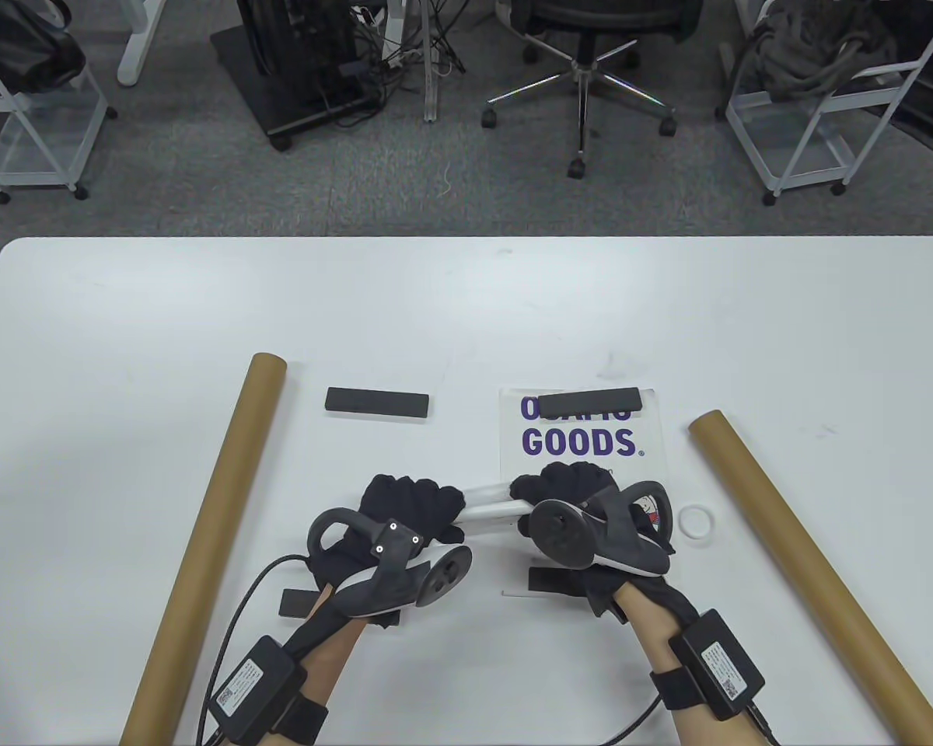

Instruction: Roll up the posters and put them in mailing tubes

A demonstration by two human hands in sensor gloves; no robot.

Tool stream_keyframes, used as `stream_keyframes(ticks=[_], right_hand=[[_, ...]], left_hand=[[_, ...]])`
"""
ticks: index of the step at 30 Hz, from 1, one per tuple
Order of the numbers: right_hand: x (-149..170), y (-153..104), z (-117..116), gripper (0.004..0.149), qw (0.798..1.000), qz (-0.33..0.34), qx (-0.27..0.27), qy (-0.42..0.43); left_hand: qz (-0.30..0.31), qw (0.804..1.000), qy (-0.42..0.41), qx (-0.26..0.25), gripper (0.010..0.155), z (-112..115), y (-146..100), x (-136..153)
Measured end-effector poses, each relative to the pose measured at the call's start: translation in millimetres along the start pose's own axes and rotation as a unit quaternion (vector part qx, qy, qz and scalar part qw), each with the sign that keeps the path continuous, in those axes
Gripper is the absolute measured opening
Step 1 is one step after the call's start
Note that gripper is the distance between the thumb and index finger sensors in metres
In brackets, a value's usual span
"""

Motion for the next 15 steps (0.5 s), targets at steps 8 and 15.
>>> stream_keyframes(ticks=[8, 15], right_hand=[[-0.8, -4.3, -0.2, 0.045, 1.0, -0.014, 0.001, -0.009], [-1.4, -4.3, -1.9, 0.051, 1.0, -0.009, 0.001, -0.001]], left_hand=[[-0.003, 0.999, 0.041, 0.014, 0.041, 2.1, -1.9, -4.3], [0.002, 1.0, 0.028, 0.01, 0.054, -1.3, -2.0, -7.0]])
Point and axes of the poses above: the tracker on the back of each hand, its own x axis roughly to the little-finger side, its own y axis roughly from the wrist to the fingertips, z = x × y, the point moved 3 cm from there along y, roughly from the wrist to the fingertips, and after that the axes turned 12 degrees about -z, right-handed, at the moved point
